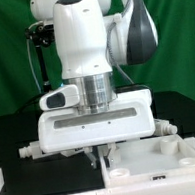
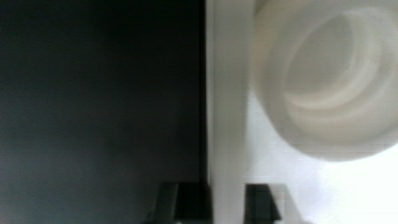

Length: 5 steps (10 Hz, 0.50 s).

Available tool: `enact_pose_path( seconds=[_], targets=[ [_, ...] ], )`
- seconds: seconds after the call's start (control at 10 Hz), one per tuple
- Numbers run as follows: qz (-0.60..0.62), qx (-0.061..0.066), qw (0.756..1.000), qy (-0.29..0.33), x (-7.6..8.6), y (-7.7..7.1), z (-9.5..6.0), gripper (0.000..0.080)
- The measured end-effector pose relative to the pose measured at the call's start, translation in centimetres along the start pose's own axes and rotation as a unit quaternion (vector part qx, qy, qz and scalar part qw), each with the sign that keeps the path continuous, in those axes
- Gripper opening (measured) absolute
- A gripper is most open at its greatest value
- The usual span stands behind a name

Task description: Assemble one leg

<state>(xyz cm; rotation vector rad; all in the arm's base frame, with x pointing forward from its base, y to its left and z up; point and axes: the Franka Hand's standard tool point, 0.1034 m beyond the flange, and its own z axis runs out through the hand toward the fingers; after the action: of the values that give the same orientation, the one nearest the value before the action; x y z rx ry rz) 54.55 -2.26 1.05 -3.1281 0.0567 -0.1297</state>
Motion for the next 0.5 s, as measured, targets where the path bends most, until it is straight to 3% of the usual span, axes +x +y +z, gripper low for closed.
enact_pose_path(
  seconds=[0.5],
  targets=[
    [0.001,0.0,1.0,0.001,0.08,0.07,-0.01,0.0057]
  ],
)
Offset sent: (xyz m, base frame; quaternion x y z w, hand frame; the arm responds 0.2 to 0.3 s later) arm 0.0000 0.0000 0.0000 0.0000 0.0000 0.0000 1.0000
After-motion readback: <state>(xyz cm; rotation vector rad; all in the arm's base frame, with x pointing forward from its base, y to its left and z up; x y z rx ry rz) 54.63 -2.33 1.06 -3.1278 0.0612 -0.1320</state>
